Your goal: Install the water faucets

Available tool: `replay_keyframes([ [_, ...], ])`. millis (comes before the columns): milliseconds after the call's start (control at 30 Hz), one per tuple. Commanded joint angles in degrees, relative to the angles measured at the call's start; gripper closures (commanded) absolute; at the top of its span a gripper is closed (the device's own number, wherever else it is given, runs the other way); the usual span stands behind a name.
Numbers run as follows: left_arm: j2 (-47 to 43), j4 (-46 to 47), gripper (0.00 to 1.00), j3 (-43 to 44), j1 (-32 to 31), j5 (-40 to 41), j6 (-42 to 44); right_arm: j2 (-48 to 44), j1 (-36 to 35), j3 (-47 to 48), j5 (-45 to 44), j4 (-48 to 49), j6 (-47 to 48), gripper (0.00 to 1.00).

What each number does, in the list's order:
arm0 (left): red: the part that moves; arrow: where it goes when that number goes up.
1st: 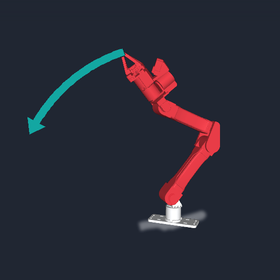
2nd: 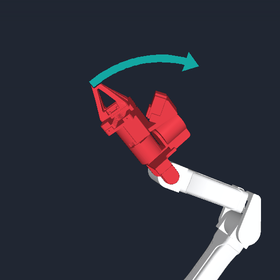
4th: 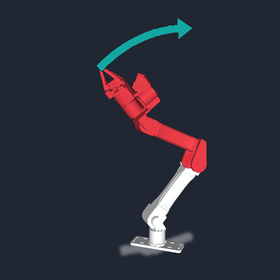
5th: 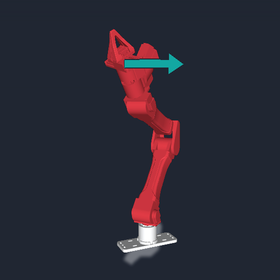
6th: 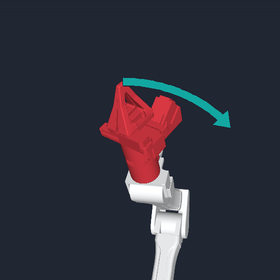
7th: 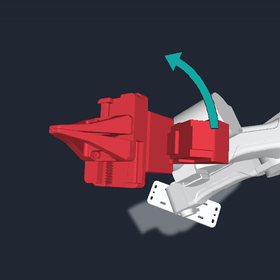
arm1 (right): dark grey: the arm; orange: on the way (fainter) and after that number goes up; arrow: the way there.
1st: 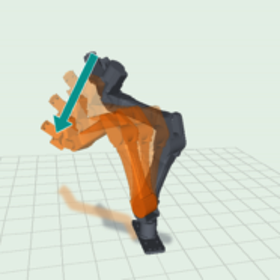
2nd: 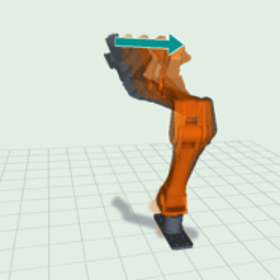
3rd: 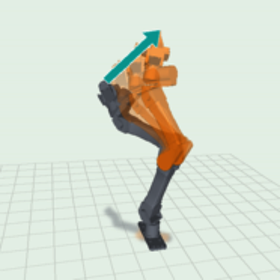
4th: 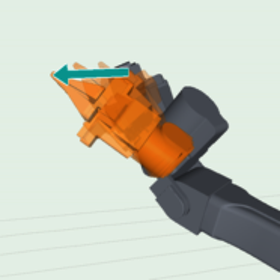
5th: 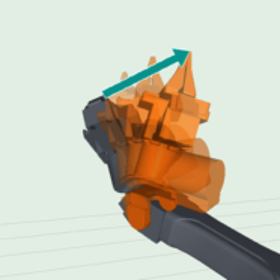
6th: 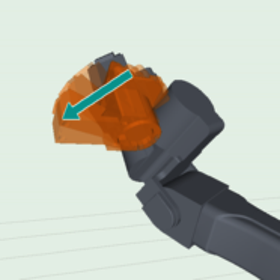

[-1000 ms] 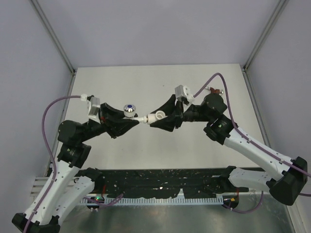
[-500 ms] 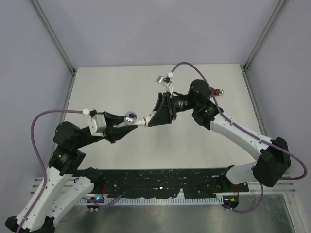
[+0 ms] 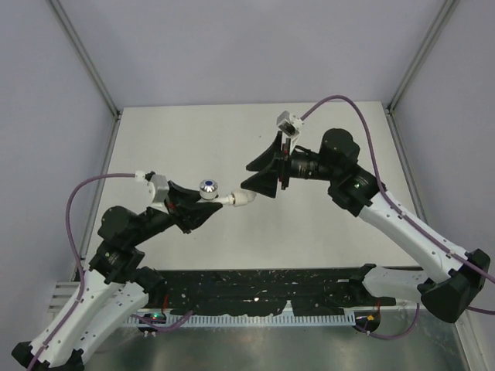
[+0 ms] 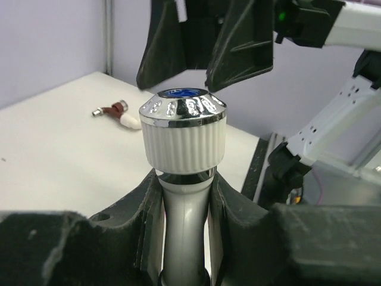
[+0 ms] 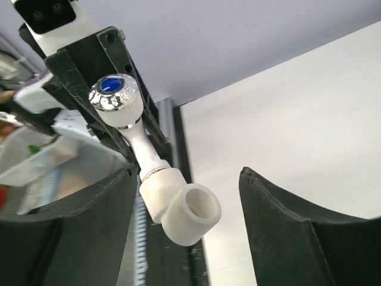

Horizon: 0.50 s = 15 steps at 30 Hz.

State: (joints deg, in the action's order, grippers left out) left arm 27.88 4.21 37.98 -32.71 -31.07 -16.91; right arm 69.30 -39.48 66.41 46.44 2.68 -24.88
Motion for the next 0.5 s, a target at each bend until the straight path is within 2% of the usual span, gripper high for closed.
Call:
replay_keyframes([
  [0,0.2,8.2,1.0,-2.1,-0.3,5.6,-15.8,-7.2,0.3,-0.5,-16.0,-5.7,21.2,0.25],
  [133,2.8,10.6,1.0,-2.2,0.3,5.2,-24.7,-12.1,0.3,-4.9,-16.4,-4.1,32.6,0.21],
  [300,8.1,11.7,1.0,-0.1,2.9,0.7,-35.2,-19.4,0.3,-17.4,-9.2,10.6,43.4,0.2],
  [467,13.2,13.6,1.0,1.7,5.2,-4.5,-43.6,-25.1,-1.3,-26.3,-10.5,18.1,51.2,0.2],
])
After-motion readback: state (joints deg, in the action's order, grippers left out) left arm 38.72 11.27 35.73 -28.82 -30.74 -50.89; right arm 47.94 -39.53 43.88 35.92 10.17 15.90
